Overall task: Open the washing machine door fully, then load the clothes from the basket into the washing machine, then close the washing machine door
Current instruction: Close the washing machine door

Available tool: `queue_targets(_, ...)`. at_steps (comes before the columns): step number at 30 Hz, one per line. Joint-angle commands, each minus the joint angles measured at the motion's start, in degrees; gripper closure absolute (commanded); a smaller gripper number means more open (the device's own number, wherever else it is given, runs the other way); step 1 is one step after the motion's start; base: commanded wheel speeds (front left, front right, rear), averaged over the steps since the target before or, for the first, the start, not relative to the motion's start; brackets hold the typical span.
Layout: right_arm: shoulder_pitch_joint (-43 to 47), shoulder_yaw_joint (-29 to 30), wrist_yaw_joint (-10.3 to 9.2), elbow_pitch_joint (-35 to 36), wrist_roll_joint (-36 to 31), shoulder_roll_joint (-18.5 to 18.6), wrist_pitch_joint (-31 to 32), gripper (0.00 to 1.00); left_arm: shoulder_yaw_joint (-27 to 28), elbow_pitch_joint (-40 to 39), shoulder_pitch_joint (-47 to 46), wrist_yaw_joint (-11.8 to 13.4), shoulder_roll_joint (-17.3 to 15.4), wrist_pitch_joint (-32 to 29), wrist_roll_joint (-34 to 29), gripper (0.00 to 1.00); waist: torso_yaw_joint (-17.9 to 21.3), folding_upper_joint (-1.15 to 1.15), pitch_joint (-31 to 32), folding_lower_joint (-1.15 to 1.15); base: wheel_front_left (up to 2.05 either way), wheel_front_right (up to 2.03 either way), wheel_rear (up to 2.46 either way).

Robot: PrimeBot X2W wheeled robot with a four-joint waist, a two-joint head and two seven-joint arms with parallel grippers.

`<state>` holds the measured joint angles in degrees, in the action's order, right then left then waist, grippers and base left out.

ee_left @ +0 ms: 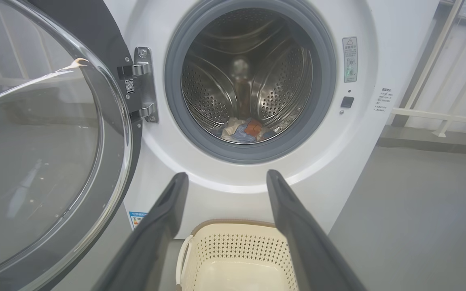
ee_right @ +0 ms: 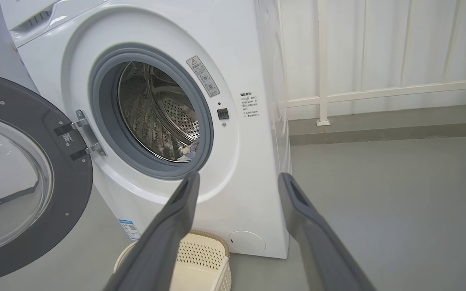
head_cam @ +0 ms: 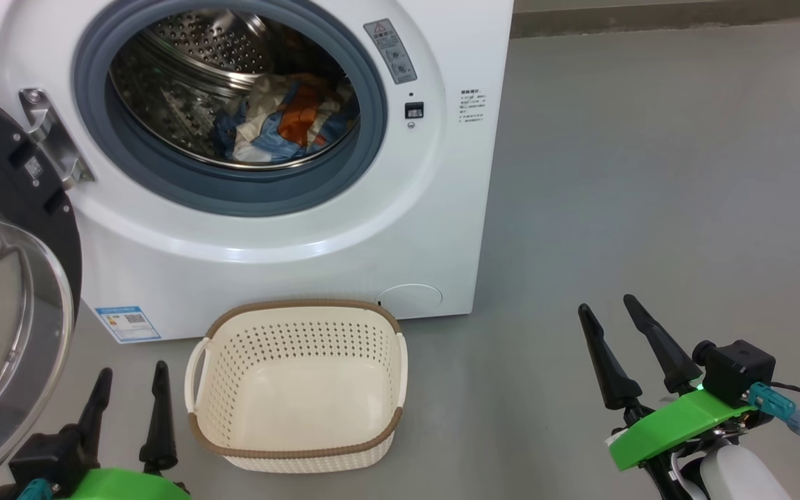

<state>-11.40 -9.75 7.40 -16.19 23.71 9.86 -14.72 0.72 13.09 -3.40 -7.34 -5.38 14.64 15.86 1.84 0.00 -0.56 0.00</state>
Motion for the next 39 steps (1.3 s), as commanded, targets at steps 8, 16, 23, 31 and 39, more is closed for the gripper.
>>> queue_targets(8,-0.07,-1.39,0.09,1.12,-0.56,0.58,-0.28,0.0,1.81,-0.9,-1.3,-0.14,-0.92,0.36,-0.52,0.0,-0.64,0.0,0.28,0.0,0.0,0.0,0.0)
queue_targets(16,0.2,-1.1,0.09,1.07,-0.68,0.37,-0.28,0.0,2.19,-0.52,-1.46,-0.14,-0.78,0.36,-0.93,0.0,-2.46,0.0,0.45,0.0,0.0,0.0,0.0)
queue_targets(23,0.38,-1.13,0.09,1.0,-0.58,0.17,-0.28,0.0,2.84,0.51,-1.71,0.27,-0.27,0.36,-1.22,0.0,-5.47,0.0,0.6,0.0,0.0,0.0,0.0)
queue_targets(31,0.38,-1.26,0.09,0.81,-0.32,0.22,-0.28,0.0,3.52,0.06,-1.92,0.62,0.45,0.36,-1.66,0.0,-10.43,0.0,1.04,0.0,0.0,0.0,0.0)
queue_targets(39,0.55,-1.4,0.09,0.61,-0.09,0.08,-0.28,0.0,3.76,-0.2,-1.5,0.91,0.91,0.36,-2.29,0.0,-15.5,0.0,1.64,0.0,0.0,0.0,0.0)
